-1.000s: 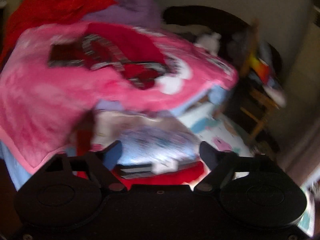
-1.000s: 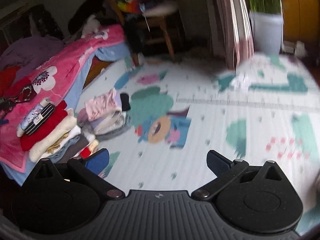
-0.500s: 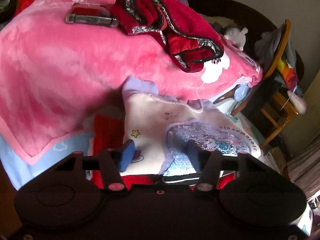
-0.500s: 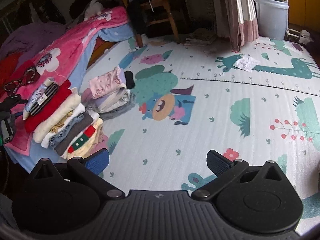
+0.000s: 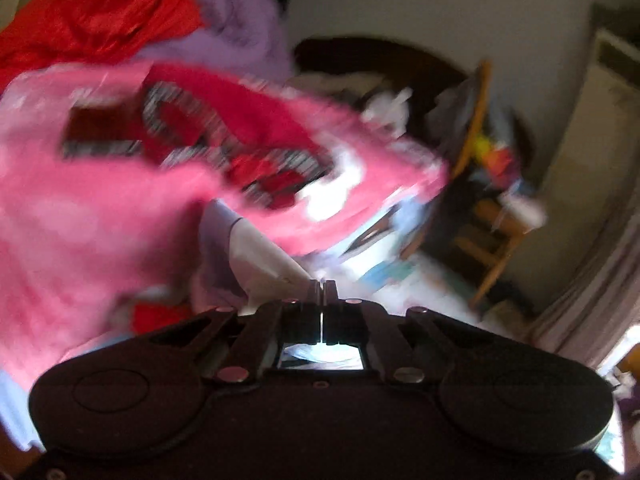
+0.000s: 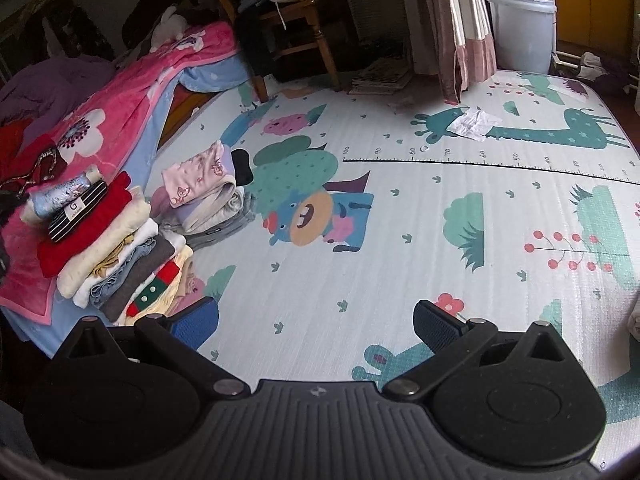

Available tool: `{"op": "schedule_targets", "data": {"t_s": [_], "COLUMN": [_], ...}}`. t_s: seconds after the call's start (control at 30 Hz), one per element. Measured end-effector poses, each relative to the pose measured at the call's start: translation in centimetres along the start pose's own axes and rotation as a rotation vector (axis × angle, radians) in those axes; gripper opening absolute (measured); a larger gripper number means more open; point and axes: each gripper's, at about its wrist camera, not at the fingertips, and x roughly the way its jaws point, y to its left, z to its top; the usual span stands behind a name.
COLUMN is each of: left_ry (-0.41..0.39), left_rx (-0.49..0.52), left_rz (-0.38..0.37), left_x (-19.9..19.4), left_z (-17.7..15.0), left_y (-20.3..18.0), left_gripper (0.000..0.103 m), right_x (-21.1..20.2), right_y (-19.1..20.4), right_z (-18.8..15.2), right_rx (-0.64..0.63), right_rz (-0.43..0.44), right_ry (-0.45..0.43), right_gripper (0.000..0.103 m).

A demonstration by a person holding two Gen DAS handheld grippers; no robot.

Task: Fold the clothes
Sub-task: 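Swing both tools around toward the crumpled lavender-and-cream sweatshirt on the mat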

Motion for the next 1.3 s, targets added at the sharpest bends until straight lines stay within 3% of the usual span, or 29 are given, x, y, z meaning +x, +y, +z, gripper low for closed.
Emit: {"op": "schedule_targets", "data": {"t_s": [0.17, 0.27, 0.4, 0.47, 0.53, 0.67, 0.73, 0.87, 1.03, 1.3], "left_ry": [-0.082, -0.136, -0.169, -0.154, -0.082, -0.069, -0.069, -0.024, 0.042, 0.147], "left_rx": [0.032, 0.092, 0.188, 0.239, 0.253, 0.436, 0.551, 0.675, 0.797, 0.962], "left_rz": [-0.233, -0.414, -0.545, -0.583, -0.610, -0.733, -0.740, -0.825, -0.870, -0.801], "left_x": [-4.2, -8.2, -11.7, -12.1, -11.5, -14.6, -15.4, -16.9, -16.8, -15.5], "left_z": [2.1, 2.5, 1.3, 0.0, -1.9, -5.3, -7.8, -12.1, -16.5, -21.3], "left_y": [-6.7, -12.2, -18.4, -20.8, -23.0, -29.0, -31.8, -36.1, -39.9, -41.3], "left_gripper": [0.000, 0.000, 0.000, 0.000, 0.000, 0.000, 0.000, 0.000, 0.000, 0.000], "right_x": [-0.5, -0.9, -2.0, -2.7, -3.4, -4.9, -5.6, -6.9, -7.7, -6.8], "right_y": [-0.7, -1.4, -2.8, -3.8, -4.9, -7.6, -9.1, -11.9, -14.6, -17.0], "right_z": [0.1, 0.3, 0.6, 0.7, 0.7, 0.7, 0.6, 0.3, -0.1, -0.5], "right_rx": [0.039, 0.067, 0.108, 0.134, 0.154, 0.210, 0.238, 0.290, 0.330, 0.310], "right_rz": [0.002, -0.001, -0.014, -0.024, -0.037, -0.071, -0.093, -0.146, -0.184, -0.242], "right_ry": [-0.009, -0.029, -0.068, -0.088, -0.108, -0.150, -0.170, -0.214, -0.236, -0.210], "right_gripper": [0.103, 0.103, 0.103, 0.103, 0.103, 0.103, 0.103, 0.103, 0.103, 0.103]}}
